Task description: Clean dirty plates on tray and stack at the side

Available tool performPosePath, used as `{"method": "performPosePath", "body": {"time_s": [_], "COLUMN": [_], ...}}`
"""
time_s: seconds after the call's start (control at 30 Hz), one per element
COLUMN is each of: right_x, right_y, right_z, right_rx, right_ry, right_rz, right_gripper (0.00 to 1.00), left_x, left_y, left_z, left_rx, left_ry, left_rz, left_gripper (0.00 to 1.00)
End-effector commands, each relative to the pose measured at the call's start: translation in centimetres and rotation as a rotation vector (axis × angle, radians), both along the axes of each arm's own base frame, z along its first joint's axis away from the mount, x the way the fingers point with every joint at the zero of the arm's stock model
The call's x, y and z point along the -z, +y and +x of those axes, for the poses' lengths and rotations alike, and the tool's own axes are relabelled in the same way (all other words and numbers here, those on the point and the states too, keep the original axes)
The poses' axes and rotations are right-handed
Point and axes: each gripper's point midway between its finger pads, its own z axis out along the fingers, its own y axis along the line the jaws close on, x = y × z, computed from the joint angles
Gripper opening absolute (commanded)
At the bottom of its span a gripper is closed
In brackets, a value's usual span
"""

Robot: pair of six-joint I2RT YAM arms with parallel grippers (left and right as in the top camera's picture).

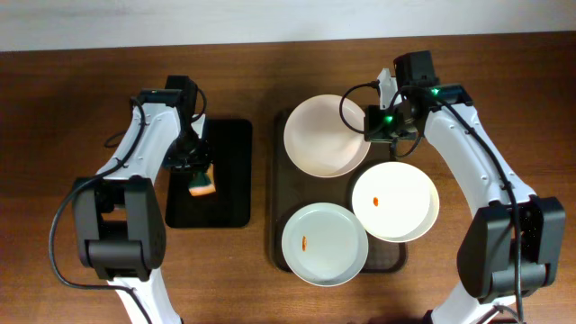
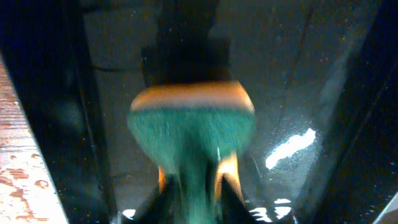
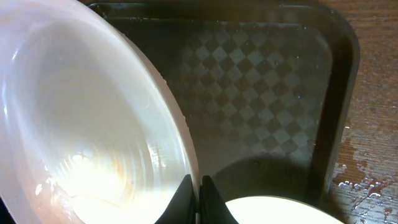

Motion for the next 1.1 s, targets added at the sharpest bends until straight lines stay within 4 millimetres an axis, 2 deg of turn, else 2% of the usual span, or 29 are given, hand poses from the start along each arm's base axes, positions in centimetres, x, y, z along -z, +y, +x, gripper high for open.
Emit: {"method": "performPosePath", "body": {"time_s": [0.0,0.07,0.1,0.13,0.2,0.23,0.3,0.37,0.43,0.53,0.6,0.7,0.93,1.07], "right_x": [-2.2,-2.6,-2.8,-2.8,-3.4,-3.6,-4.4,-4.6,-4.3,-4.2,-5.2,-7.7,-12.1,-13.8], "right_y": [0.6,2.2,4.0,6.5,12.6,14.5,19.6,23.3,25.2,26.8,27.9,29.2,29.7,29.7], "right_z": [0.1,-0.4,-0.9,-1.6,-3.1,-3.3,-3.6,-4.0,-2.5,-0.4,0.3,0.2,0.2,0.3], "right_rx": [-0.030,-0.072,-0.114,-0.174,-0.311,-0.327,-0.404,-0.453,-0.429,-0.464,-0.582,-0.784,-0.795,-0.791], "right_ry": [-0.052,-0.055,-0.060,-0.065,-0.123,-0.160,-0.295,-0.374,-0.478,-0.592,-0.710,-0.890,-1.042,-1.106], "right_rz": [0.001,0.001,0.004,0.006,0.014,-0.003,-0.040,-0.030,-0.078,-0.092,-0.133,-0.235,-0.243,-0.283], "right_gripper": [0.04,0.04,0.04,0.04,0.04,0.04,0.04,0.04,0.04,0.04,0.04,0.04,0.04,0.04], "left_x": [-4.1,-8.3,-11.0,-14.4,-20.8,-22.6,-26.4,-28.3,-29.6,-30.1,-30.0,-30.0,-30.0,-30.0], "left_y": [-0.3,0.8,2.0,3.8,8.6,10.3,13.1,13.6,13.3,13.1,13.2,13.2,13.2,13.2], "left_z": [0.4,0.6,0.3,-0.5,-3.5,-5.0,-8.1,-9.7,-10.7,-11.1,-11.0,-11.0,-11.0,-11.0], "left_rx": [0.034,0.004,-0.023,-0.070,-0.249,-0.316,-0.414,-0.442,-0.441,-0.439,-0.440,-0.439,-0.439,-0.440], "left_ry": [-0.091,-0.190,-0.253,-0.335,-0.503,-0.552,-0.672,-0.737,-0.782,-0.800,-0.799,-0.799,-0.799,-0.799], "left_rz": [-0.035,-0.039,-0.037,-0.032,-0.008,0.006,0.051,0.072,0.080,0.082,0.082,0.082,0.082,0.082], "left_gripper": [1.00,1.00,1.00,1.00,1.00,1.00,1.00,1.00,1.00,1.00,1.00,1.00,1.00,1.00]}}
